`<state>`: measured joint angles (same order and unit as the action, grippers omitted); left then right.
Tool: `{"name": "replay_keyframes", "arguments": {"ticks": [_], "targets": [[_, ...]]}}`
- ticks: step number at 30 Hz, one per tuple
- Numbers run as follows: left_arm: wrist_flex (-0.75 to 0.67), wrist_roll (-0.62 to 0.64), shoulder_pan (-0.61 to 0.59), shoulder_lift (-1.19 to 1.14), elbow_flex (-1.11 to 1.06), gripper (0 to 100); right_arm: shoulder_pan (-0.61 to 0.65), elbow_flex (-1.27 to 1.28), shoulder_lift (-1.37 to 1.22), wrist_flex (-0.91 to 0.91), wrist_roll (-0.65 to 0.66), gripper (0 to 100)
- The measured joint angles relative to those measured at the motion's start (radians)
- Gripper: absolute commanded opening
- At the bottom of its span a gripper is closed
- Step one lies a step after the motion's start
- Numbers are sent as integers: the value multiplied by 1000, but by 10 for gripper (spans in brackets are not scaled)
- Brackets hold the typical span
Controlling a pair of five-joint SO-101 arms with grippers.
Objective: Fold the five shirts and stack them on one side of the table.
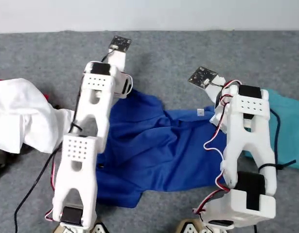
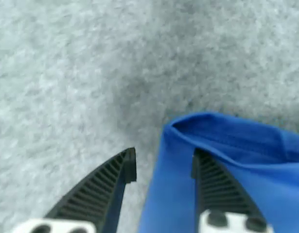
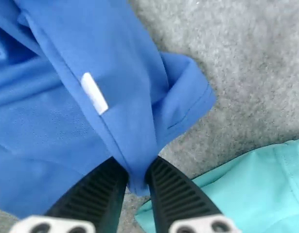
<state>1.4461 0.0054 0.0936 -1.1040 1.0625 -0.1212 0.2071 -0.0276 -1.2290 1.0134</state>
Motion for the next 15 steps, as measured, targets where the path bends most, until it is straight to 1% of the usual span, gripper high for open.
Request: {"name": "replay_keyframes", "arguments": {"ticks": [5, 7, 13, 15], "targets": [[107, -37, 29, -187, 301, 195, 0, 0, 0, 0, 0, 10], [133, -51, 37, -226, 376, 188, -2, 0, 0, 0, 0, 10], [180, -98, 51, -238, 411, 126, -3, 0, 48, 0, -2, 10], [190, -107, 51, -238, 411, 87, -14, 0, 78, 0, -2, 10]]}}
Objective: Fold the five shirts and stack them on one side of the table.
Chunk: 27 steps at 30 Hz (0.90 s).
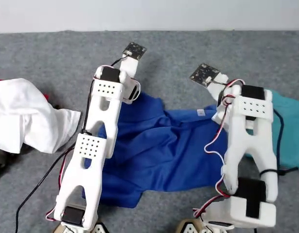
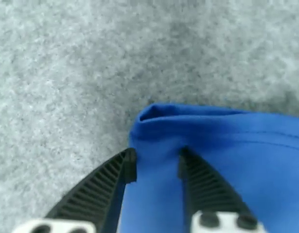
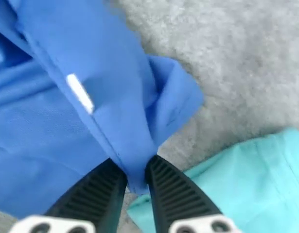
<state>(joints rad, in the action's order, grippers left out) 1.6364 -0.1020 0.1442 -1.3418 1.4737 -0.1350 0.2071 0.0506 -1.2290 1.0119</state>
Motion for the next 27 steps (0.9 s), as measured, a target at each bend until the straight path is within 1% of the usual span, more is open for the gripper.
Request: {"name": "replay_keyframes", "arguments": {"ticks": [2, 3, 9, 13, 16, 21, 25, 27], "targets": [[12, -6, 2, 0, 0, 21, -14, 0, 17, 0, 0, 10], [17, -6, 3, 0, 0, 9, -20, 0, 23, 0, 0, 10], [37, -52, 9, 0, 12, 12, -48, 0, 35, 0, 2, 10], [86, -55, 9, 0, 137, 12, -63, 0, 49, 0, 2, 10], [95, -55, 2, 12, 147, 12, -66, 3, 87, 0, 2, 10], [95, -55, -9, 114, 37, 12, -66, 9, 121, -29, 2, 10], [95, -55, 2, 212, -144, 17, -66, 9, 123, -64, 2, 10], [95, -55, 20, 230, -236, 50, -66, 9, 124, -72, 2, 10]]}}
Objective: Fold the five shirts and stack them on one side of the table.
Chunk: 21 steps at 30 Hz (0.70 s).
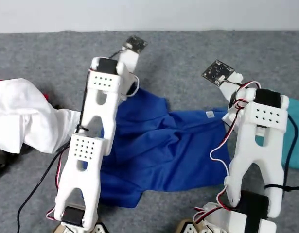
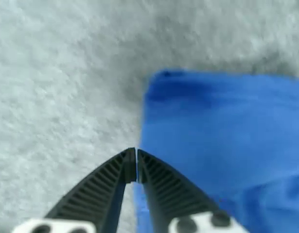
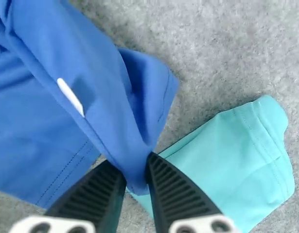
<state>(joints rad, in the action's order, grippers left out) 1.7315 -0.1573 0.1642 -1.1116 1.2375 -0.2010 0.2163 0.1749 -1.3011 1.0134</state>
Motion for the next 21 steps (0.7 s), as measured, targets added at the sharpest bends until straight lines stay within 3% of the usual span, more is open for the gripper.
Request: {"name": "replay_keyframes", "arguments": {"ticks": [6, 12, 21], "targets": [[-8, 0, 29, 12, -219, 114, 0, 0, 0, -2, 0, 10], [-9, 3, 29, 83, -382, 21, 0, 0, 0, -2, 0, 10], [-9, 2, 54, 374, -893, 16, 0, 0, 0, -2, 0, 10]]}}
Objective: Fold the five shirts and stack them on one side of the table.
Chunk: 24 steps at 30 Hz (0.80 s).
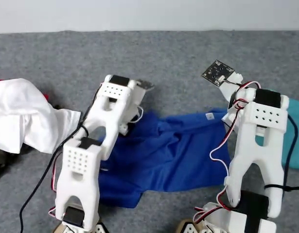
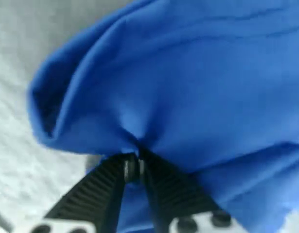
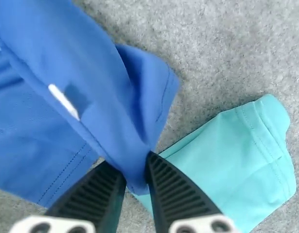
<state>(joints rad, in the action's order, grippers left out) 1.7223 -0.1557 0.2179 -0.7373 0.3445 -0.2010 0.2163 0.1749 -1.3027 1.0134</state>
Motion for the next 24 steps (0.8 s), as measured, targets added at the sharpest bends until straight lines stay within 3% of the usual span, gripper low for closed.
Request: {"name": "replay_keyframes", "arguments": {"ticks": [4, 7, 13, 19, 24], "targets": [[0, -2, -17, 147, -61, 41, 0, 0, 0, 0, 0, 10], [0, 2, -48, 242, -60, 137, 0, 0, 0, 0, 0, 10], [-35, 15, -94, 265, -14, 193, 0, 0, 0, 0, 0, 10], [-161, 44, -98, 137, 72, 196, 0, 0, 0, 0, 0, 10], [-181, 91, -98, -52, 275, 196, 0, 0, 0, 0, 0, 10]]}}
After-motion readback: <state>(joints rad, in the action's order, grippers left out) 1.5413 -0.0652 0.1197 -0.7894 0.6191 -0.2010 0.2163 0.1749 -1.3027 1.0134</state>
